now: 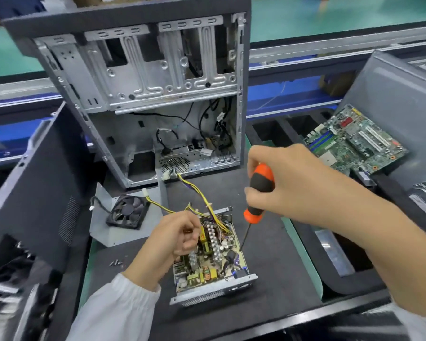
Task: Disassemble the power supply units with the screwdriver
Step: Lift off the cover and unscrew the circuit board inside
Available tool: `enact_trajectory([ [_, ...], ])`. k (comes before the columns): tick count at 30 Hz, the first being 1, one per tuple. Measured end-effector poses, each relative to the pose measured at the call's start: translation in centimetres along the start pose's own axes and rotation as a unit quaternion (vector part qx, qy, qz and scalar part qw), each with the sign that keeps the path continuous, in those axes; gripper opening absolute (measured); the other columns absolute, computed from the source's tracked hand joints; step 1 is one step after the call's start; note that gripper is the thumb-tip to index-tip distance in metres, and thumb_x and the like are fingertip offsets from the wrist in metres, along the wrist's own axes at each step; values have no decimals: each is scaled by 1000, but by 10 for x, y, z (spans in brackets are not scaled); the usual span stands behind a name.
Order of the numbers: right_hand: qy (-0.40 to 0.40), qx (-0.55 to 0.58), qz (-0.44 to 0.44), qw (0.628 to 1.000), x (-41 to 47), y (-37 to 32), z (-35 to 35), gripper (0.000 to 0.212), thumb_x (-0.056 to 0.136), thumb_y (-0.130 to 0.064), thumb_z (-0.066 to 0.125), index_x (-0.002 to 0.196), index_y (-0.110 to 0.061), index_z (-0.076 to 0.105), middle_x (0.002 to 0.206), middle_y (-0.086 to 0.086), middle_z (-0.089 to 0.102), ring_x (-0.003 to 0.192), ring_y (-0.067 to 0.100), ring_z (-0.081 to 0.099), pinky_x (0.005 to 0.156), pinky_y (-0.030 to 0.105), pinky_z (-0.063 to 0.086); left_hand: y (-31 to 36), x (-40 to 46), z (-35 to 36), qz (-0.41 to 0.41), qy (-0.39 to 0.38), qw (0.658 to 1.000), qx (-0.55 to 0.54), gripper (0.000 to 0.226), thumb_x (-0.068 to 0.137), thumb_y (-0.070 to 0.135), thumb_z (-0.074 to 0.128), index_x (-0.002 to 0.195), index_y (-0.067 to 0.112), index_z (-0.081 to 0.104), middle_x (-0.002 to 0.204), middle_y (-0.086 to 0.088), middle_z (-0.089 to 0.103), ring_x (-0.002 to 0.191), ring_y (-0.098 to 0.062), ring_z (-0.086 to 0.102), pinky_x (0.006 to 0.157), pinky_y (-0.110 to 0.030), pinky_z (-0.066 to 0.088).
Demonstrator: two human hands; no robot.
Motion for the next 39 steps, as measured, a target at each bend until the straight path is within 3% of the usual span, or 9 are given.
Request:
enact_trajectory([
  [3, -44, 46, -6, 998, 1, -15, 15, 18, 75, -29, 67, 76, -23, 50, 62, -15, 59, 51, 10, 52, 43, 27, 44, -5, -4, -2, 40, 33, 982, 180, 27, 88, -2, 40, 67, 4, 56, 44, 3, 39, 37, -11, 26, 36, -15, 20],
  [6, -90, 47, -18, 995, 2, -21, 42, 18, 75, -27, 66, 79, -24, 48, 61, -23, 58, 55, 4, 53, 45, 23, 42, -7, -11, 4, 136, 53, 919, 365, 29, 90, 7, 50, 69, 19, 65, 42, 11, 40, 42, -7, 32, 44, -20, 26],
  [12, -151, 18, -46, 987, 0, -18, 80, 19, 79, -29, 62, 81, -25, 44, 59, -9, 56, 54, 12, 48, 51, 28, 44, -19, -14, 13, 207, 100, 833, 504, 17, 88, 20, 59, 76, 29, 51, 44, 4, 37, 47, -12, 36, 52, -30, 29],
  [14, -158, 1, -55, 986, 1, -15, 85, 22, 79, -29, 62, 81, -27, 40, 62, -7, 54, 57, 14, 49, 53, 30, 44, -18, -17, 16, 230, 108, 804, 538, 5, 91, 25, 57, 86, 26, 56, 44, 3, 35, 50, -15, 41, 55, -31, 33],
  [18, -149, 5, -59, 987, 2, -10, 83, 24, 77, -30, 63, 81, -30, 39, 60, -9, 52, 57, 13, 49, 53, 29, 44, -18, -16, 15, 249, 113, 799, 536, 8, 94, 28, 55, 93, 24, 62, 45, 4, 36, 51, -19, 44, 57, -33, 39],
  [21, -153, 15, -62, 986, 0, -9, 84, 24, 78, -29, 64, 83, -28, 41, 63, -7, 56, 57, 14, 49, 55, 33, 47, -19, -16, 16, 258, 118, 791, 542, 7, 94, 27, 56, 92, 23, 62, 45, 4, 35, 51, -23, 50, 58, -30, 28],
  [25, -153, 7, -56, 987, 0, -10, 82, 21, 75, -41, 57, 85, -28, 43, 67, -6, 56, 59, 12, 50, 56, 34, 48, -20, -15, 16, 260, 120, 790, 542, 4, 91, 27, 58, 90, 24, 61, 43, 6, 31, 47, -14, 36, 51, -32, 36],
  [31, -160, -11, -65, 985, -1, -12, 82, 21, 77, -40, 54, 87, -27, 43, 68, -5, 53, 62, 13, 51, 57, 34, 48, -20, -14, 16, 264, 116, 791, 539, 3, 90, 24, 59, 87, 23, 59, 42, 8, 29, 42, -9, 32, 49, -28, 33],
  [39, -152, -8, -72, 986, -2, -13, 80, 20, 74, -43, 51, 85, -28, 43, 65, -7, 53, 61, 13, 50, 54, 31, 47, -21, -15, 16, 260, 111, 786, 550, 6, 92, 27, 55, 91, 22, 59, 45, 6, 32, 49, -18, 38, 53, -34, 42],
])
Point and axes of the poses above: each hand's wrist, its own x-axis towards the middle knuckle, its own z-axis out of the palm, y = z × x, the point moved 6 cm from there along x, towards the middle knuckle
